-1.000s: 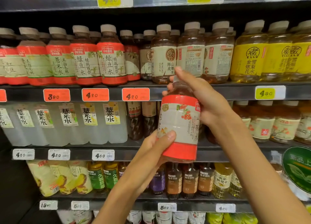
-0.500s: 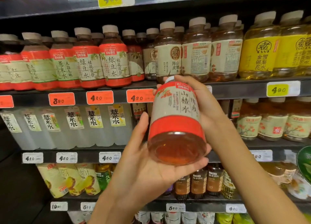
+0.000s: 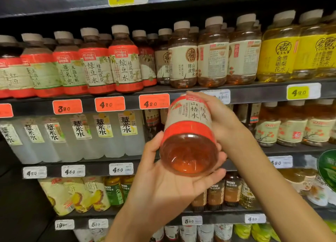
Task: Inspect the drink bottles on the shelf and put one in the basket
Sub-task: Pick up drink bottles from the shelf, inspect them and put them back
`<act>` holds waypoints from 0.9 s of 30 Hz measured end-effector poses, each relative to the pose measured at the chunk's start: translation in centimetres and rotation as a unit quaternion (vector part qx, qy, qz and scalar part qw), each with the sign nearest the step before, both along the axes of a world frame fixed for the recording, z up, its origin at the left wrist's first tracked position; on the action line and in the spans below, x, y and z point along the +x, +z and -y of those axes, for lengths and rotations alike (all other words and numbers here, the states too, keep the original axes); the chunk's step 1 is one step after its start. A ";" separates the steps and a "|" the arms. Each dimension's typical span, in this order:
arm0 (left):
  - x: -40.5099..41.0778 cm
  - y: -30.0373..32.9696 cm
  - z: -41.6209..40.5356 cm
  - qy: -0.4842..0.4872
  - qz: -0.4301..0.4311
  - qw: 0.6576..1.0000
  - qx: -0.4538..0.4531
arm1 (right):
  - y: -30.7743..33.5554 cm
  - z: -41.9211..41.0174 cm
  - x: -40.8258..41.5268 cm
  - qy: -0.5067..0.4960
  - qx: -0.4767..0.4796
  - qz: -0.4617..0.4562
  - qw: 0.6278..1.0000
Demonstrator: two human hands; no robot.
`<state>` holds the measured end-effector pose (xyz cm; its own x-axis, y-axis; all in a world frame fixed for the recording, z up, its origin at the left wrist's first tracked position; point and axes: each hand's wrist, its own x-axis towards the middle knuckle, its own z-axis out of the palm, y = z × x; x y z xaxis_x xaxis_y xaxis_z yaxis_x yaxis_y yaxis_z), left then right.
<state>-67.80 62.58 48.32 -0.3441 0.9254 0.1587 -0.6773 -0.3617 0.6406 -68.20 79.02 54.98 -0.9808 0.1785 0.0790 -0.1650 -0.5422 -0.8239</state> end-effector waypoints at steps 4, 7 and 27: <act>-1.2 -0.8 -0.1 0.009 -0.052 0.998 0.019 | 1.3 0.2 0.6 -0.058 0.072 -0.095 0.991; -2.1 -1.4 0.3 0.097 -0.200 0.974 -0.043 | 1.8 0.1 1.2 -0.096 0.163 -0.203 0.961; -5.9 -2.5 -2.6 0.496 -0.453 0.737 -0.074 | 0.1 3.9 5.5 -0.120 0.527 -0.345 0.767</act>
